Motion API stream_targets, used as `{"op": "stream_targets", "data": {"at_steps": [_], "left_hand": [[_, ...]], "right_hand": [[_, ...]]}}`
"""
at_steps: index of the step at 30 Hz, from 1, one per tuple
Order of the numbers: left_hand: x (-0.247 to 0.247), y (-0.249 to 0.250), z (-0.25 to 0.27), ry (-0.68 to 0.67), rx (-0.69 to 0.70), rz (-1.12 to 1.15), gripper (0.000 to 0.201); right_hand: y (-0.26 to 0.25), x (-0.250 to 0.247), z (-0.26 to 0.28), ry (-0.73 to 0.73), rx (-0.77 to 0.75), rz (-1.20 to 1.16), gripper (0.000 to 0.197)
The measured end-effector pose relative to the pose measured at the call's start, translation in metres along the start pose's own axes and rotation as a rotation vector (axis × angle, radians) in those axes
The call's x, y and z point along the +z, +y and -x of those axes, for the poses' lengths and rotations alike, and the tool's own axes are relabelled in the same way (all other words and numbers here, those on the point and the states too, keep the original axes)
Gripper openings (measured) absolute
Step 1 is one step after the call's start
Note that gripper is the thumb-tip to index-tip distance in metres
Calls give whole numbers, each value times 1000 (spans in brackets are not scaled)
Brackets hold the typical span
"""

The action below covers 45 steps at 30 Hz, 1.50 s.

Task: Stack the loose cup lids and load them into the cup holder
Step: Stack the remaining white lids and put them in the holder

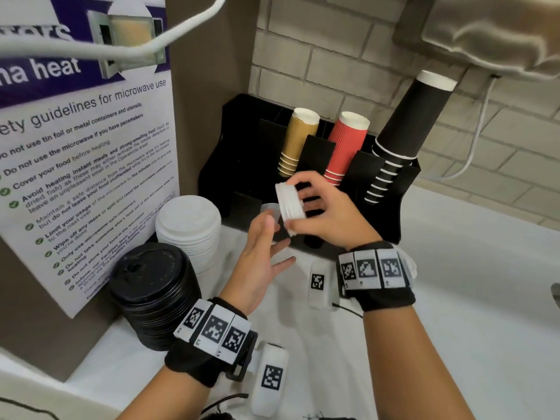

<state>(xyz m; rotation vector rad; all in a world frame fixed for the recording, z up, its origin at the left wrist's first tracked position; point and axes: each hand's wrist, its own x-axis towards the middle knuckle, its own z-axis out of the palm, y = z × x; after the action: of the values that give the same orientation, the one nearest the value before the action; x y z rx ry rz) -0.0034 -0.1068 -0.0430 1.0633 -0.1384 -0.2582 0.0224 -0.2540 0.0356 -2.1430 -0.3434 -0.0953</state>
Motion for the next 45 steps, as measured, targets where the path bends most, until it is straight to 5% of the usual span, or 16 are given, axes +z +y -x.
{"op": "stream_targets", "data": {"at_steps": [4, 13, 26, 30, 40, 45], "left_hand": [[-6, -3, -6, 199, 7, 11, 23], [-8, -6, -11, 279, -28, -4, 32], [-4, -5, -11, 276, -32, -38, 32], [-6, -1, -9, 285, -27, -31, 31], [-9, 5, -8, 304, -27, -47, 30], [-7, 6, -7, 285, -37, -42, 29]], "right_hand": [[10, -5, -51, 144, 16, 277, 59], [46, 39, -109, -214, 159, 964, 72], [49, 54, -120, -404, 258, 1063, 67], [51, 64, -118, -378, 301, 1169, 71], [41, 67, -109, -276, 336, 1143, 42], [45, 75, -103, -253, 331, 1270, 50]]}}
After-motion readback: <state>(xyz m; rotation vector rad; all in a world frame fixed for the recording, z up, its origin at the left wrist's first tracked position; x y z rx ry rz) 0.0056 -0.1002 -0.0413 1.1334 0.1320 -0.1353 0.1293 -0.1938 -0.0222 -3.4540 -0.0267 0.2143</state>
